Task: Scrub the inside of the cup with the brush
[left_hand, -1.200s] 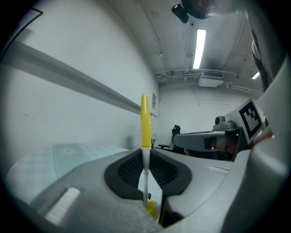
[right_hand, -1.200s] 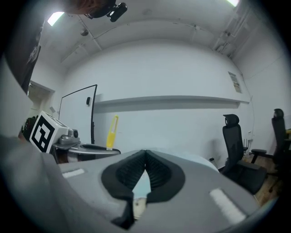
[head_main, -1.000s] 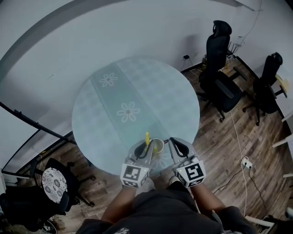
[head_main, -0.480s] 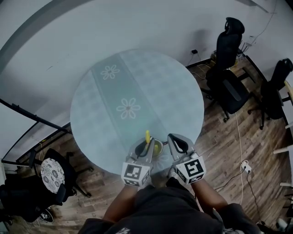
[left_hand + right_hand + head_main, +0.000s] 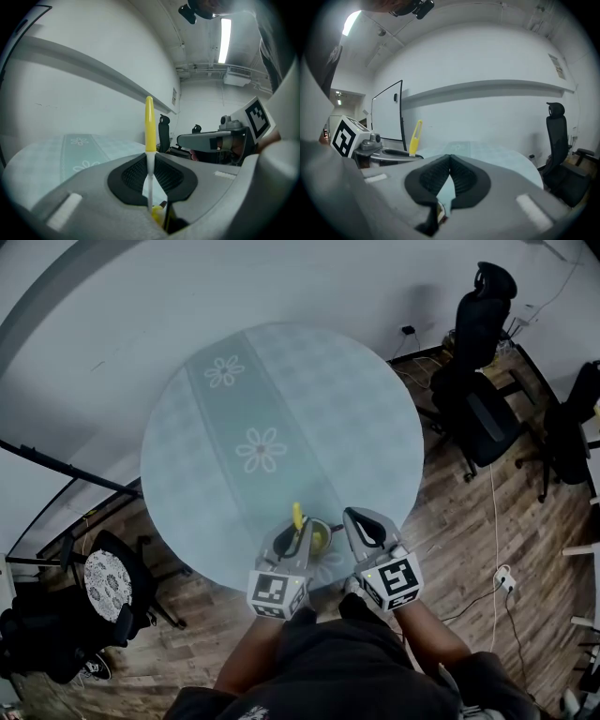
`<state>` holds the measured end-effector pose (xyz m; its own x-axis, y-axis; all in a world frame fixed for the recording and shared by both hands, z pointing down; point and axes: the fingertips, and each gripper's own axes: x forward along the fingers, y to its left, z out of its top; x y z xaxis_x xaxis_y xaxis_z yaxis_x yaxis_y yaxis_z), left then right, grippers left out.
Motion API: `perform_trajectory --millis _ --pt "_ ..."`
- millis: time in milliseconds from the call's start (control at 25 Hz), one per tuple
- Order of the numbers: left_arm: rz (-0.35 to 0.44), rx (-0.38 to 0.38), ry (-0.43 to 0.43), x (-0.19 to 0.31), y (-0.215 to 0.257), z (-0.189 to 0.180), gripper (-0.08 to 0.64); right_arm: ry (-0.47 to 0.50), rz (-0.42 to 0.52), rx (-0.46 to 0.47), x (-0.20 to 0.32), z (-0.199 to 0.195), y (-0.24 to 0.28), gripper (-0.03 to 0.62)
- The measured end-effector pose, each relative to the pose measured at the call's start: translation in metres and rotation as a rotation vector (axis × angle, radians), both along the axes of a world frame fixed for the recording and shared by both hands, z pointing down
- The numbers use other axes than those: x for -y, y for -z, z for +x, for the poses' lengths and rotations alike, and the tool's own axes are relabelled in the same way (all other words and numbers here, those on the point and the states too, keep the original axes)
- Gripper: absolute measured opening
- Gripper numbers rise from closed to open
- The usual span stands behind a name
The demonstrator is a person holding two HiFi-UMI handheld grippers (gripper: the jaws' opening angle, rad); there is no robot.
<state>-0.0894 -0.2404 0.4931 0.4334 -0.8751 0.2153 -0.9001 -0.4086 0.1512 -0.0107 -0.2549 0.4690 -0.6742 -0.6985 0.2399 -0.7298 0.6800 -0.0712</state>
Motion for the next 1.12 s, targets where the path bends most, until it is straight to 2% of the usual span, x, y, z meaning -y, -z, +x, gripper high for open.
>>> perform_trajectory --millis 520,1120 --pt "-0.037 0.021 0.04 0.005 -0.023 -0.009 0.037 0.052 -0.038 0.01 0.007 -0.011 -0.016 0.002" --pt "-0.061 0.036 0.055 0.019 -0.042 -0.011 0.037 0.054 -0.062 0.015 0.011 0.0 -0.036 0.002"
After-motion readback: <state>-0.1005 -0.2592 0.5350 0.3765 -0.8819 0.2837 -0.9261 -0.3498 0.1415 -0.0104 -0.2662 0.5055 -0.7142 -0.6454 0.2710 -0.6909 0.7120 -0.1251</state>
